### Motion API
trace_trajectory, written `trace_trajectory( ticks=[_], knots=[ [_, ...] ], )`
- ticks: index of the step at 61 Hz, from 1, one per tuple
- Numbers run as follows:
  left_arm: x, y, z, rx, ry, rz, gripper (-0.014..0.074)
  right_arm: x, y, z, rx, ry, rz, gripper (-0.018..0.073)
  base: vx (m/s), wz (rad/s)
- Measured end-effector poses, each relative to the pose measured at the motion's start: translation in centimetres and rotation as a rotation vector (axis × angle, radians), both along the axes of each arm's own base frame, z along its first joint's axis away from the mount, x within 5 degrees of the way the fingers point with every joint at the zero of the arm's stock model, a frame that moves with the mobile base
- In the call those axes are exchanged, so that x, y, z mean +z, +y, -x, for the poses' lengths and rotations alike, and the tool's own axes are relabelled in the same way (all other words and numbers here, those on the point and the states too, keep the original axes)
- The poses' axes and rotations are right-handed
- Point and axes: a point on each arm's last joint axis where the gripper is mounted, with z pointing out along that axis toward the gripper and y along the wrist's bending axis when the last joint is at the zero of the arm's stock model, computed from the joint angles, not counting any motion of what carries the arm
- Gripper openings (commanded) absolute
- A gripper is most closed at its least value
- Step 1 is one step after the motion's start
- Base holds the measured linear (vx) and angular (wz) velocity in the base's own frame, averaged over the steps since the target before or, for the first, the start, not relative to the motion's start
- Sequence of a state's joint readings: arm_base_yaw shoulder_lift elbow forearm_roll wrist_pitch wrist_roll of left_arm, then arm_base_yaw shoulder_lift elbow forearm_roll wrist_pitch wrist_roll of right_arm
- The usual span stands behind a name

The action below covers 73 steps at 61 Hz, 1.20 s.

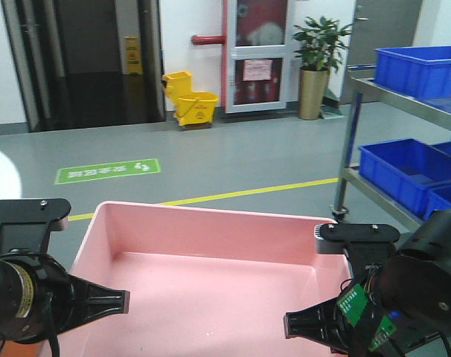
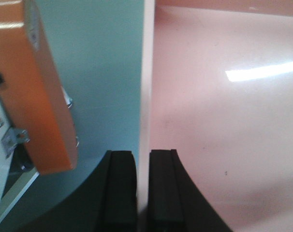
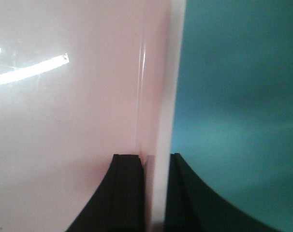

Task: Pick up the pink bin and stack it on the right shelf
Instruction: 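Hold the pink bin with both grippers while the base turns away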

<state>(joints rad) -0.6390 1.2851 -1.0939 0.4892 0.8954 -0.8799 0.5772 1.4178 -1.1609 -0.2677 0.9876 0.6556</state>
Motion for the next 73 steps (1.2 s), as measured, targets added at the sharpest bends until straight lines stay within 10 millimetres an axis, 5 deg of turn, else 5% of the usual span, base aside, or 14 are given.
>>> trace_trajectory(
  ticks=[73],
  knots=[
    [0.0,0.0,0.0,0.001,0.0,0.001,0.0015,0.0,0.01,0.0,0.0,0.001,-0.001,0.0064,0.22,-0.31]
  ],
)
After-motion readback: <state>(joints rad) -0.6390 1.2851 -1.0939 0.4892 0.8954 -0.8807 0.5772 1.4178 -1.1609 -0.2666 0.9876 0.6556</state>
